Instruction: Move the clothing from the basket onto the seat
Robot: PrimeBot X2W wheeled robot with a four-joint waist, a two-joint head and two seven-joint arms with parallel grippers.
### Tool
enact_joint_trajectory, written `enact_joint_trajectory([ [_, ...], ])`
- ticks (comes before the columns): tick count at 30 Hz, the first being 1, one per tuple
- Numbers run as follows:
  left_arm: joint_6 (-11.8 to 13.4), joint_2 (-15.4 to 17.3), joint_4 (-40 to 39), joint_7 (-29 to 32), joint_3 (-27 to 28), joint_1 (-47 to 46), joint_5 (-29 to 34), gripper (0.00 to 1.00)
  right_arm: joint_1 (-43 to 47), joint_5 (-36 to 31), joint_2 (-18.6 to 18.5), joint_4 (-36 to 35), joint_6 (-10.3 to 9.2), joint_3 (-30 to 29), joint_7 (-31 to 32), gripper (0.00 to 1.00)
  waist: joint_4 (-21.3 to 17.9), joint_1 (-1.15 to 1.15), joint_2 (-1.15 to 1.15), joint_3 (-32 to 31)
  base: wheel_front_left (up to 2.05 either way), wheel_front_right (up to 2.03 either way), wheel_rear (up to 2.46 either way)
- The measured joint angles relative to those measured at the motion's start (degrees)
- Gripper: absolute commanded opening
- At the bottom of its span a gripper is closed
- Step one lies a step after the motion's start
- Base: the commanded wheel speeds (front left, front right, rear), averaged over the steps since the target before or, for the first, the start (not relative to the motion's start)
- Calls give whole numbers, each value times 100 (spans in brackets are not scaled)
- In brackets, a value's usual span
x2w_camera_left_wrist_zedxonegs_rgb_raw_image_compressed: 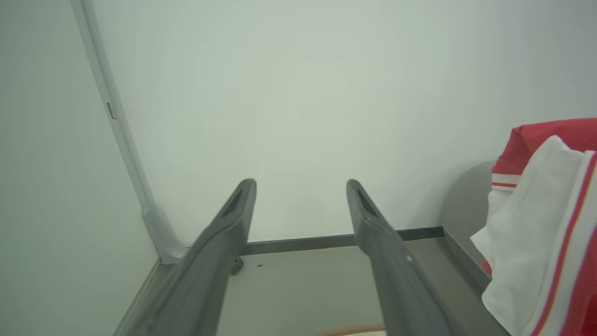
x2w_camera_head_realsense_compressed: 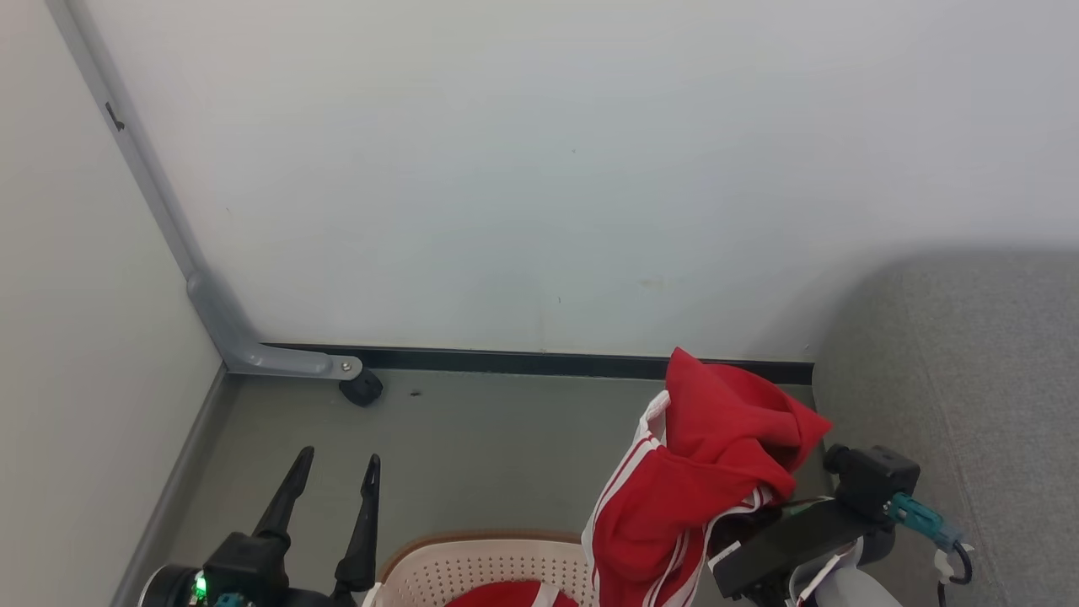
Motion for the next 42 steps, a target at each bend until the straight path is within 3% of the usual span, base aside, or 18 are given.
enact_joint_trajectory([
  [8, 294, -26, -114, 0, 321, 449, -10, 100, 393, -16, -34, -271, -18, -278, 0, 0, 32, 1, 0, -127, 0, 0, 0],
  [15, 285, -113, -335, 0, 294, 931, 26, 100, 829, -24, -73, -453, -163, -570, 0, 0, -5, 1, 0, -191, 0, 0, 0],
  [24, 190, -153, -623, 1, 283, 1256, 105, 100, 949, -85, -64, -649, -193, -736, 0, 0, -148, 1, 0, -212, 0, 0, 0],
  [42, -626, -53, -1388, 0, -327, 1237, 493, 100, 955, -431, -99, -1112, -363, -1218, 0, 0, -915, 1, 0, 37, 0, 0, 0],
])
